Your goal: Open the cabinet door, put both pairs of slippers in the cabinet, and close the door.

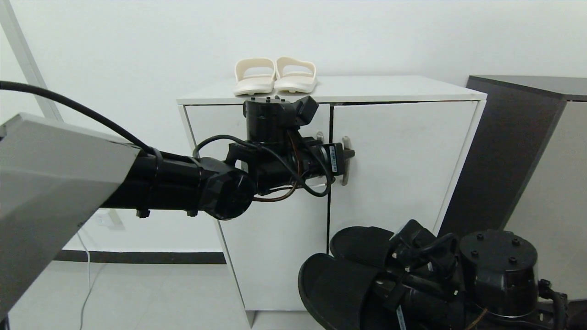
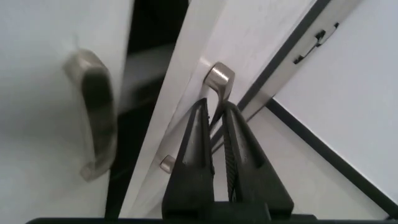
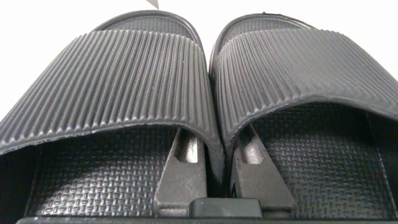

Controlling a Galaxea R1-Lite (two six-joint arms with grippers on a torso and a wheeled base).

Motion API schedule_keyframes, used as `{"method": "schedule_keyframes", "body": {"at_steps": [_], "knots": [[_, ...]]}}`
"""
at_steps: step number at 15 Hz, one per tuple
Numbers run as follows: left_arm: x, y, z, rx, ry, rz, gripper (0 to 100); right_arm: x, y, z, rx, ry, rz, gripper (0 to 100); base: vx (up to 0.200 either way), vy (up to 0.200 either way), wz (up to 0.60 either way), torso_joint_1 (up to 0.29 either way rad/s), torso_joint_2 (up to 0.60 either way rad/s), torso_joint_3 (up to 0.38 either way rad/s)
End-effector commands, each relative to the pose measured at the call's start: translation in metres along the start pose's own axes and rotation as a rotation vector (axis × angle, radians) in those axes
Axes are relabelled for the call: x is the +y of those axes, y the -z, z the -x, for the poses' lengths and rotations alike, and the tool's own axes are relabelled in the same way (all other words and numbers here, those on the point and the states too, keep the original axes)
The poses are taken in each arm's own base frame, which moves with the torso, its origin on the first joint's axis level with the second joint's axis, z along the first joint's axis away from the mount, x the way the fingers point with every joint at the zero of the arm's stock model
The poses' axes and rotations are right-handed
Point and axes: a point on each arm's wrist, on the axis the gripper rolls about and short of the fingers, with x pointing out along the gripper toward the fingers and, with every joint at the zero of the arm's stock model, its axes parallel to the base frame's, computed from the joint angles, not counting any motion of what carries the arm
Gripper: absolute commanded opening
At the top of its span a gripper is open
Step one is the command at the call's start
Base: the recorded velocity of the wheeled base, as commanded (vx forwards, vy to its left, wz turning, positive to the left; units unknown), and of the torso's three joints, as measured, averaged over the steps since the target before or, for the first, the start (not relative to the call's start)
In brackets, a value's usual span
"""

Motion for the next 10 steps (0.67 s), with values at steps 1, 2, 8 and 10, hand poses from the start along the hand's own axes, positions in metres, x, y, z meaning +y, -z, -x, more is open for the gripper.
{"method": "schedule_keyframes", "body": {"at_steps": [1, 2, 8, 10], "knots": [[-0.008, -0.002, 0.016, 0.005, 0.002, -0.001, 0, 0.002, 0.000, 0.002, 0.000, -0.007, 0.002, 0, 0.000, 0.000, 0.00, 0.000, 0.00, 0.000], [-0.009, -0.002, 0.020, 0.003, 0.003, -0.001, 0, 0.002, 0.001, 0.002, 0.001, -0.009, 0.003, 0, 0.000, 0.000, 0.00, 0.000, 0.00, 0.000], [-0.034, 0.000, 0.055, -0.016, 0.045, -0.018, 0, 0.002, 0.002, 0.002, 0.004, -0.010, 0.004, 0, 0.000, 0.000, 0.00, 0.000, 0.00, 0.000], [-0.035, -0.003, 0.063, -0.025, 0.042, -0.018, 0, 0.002, 0.002, 0.002, 0.004, -0.010, 0.004, 0, 0.000, 0.000, 0.00, 0.000, 0.00, 0.000]]}}
